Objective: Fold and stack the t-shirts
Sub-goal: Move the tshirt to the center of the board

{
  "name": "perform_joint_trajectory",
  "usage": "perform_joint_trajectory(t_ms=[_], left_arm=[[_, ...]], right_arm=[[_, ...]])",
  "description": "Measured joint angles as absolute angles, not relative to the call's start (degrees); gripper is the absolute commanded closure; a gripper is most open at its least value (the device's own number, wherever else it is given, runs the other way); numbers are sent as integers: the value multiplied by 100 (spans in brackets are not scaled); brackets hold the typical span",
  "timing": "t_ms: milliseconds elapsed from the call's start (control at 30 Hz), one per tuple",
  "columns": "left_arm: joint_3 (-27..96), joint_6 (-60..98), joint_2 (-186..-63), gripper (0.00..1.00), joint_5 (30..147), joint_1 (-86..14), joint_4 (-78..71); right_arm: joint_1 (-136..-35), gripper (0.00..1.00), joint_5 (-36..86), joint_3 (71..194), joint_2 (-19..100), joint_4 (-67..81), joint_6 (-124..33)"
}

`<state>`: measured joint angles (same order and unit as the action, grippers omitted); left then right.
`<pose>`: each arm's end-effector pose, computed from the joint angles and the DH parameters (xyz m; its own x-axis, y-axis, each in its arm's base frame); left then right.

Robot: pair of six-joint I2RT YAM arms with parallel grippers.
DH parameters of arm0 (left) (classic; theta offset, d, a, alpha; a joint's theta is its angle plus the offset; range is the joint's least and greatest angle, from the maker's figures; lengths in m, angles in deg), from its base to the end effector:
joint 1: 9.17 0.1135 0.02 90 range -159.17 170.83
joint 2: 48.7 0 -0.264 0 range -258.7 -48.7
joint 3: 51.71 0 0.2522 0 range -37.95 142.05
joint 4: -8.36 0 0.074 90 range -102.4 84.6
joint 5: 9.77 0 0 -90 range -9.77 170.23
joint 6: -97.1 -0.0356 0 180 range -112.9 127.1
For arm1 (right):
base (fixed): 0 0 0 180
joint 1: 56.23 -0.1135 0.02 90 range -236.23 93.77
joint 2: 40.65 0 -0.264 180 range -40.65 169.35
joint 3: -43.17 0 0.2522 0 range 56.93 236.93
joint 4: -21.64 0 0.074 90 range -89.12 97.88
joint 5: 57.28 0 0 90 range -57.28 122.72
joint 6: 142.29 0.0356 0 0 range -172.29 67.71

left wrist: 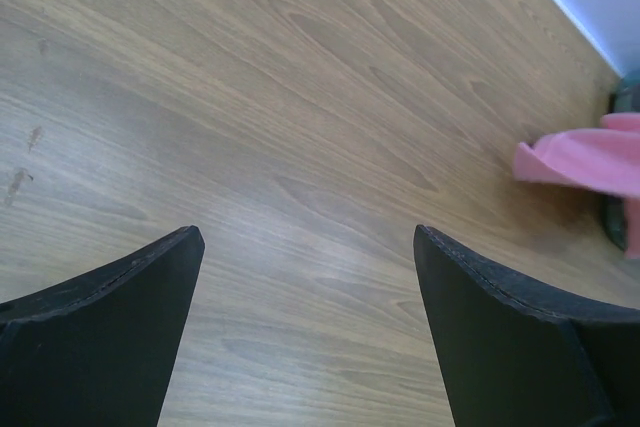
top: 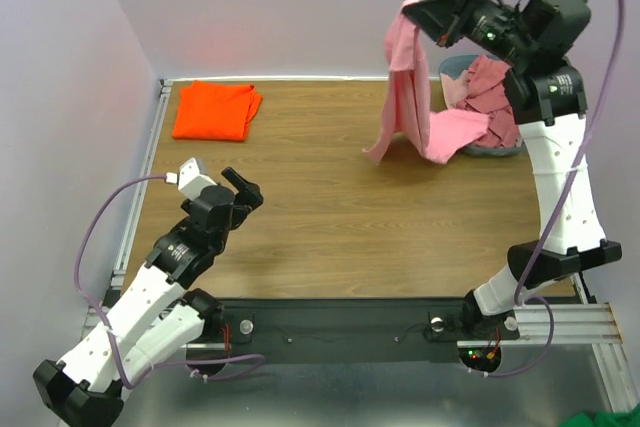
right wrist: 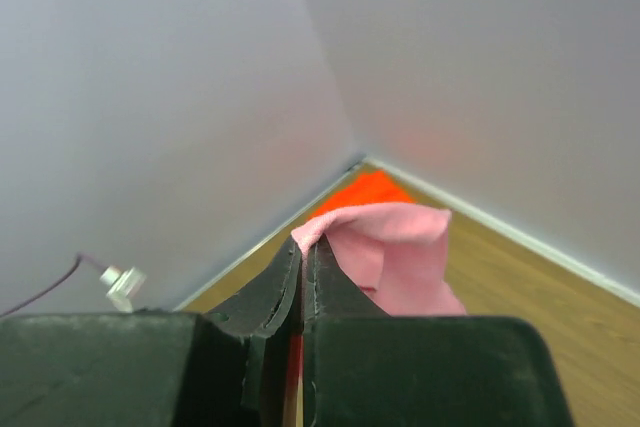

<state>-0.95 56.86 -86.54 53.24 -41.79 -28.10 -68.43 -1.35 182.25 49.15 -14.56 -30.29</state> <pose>0.1386 -0.0695 0.2896 -0.3165 -0.6050 -0.7306 -0.1729 0.7941 -0.5827 0.2738 0.0796 0.5921 -0.0603 0.3044 -0.9506 -0.7397 0.6259 0.2473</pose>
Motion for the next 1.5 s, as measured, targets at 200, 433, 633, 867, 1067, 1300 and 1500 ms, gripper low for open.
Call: perform_joint_trajectory(t_ms=[200, 433, 633, 867, 1067, 1300, 1500], left_arm=[[-45, 5906, -8316, 2, 5318, -4179, -3051], [-45, 6002, -8187, 2, 5300, -4179, -3147], [-65, 6013, -8261, 1, 5375, -4179, -3094], [-406, 5935, -9135, 1, 6048, -4171, -2314], [-325, 5762, -11094, 3, 6756, -4173, -1615], [213, 5583, -12890, 20, 7582, -4363, -930], [464, 5570, -13550, 39, 7890, -4509, -583]], right_arm=[[-7128, 100, -126, 17425, 4662, -1384, -2863], [-7139, 100, -331, 16524, 4666, -1417, -2667], [-7521, 100, -349, 16220, 5256, -1392, -2638], [-7652, 100, 1535, 13855, 3846, -1333, -2662], [-7630, 100, 3852, 12043, 2277, -1375, -2527], [-7615, 99, 5885, 11316, 1534, -1657, -2306], [-7613, 100, 6341, 11309, 1534, -1757, -2291]])
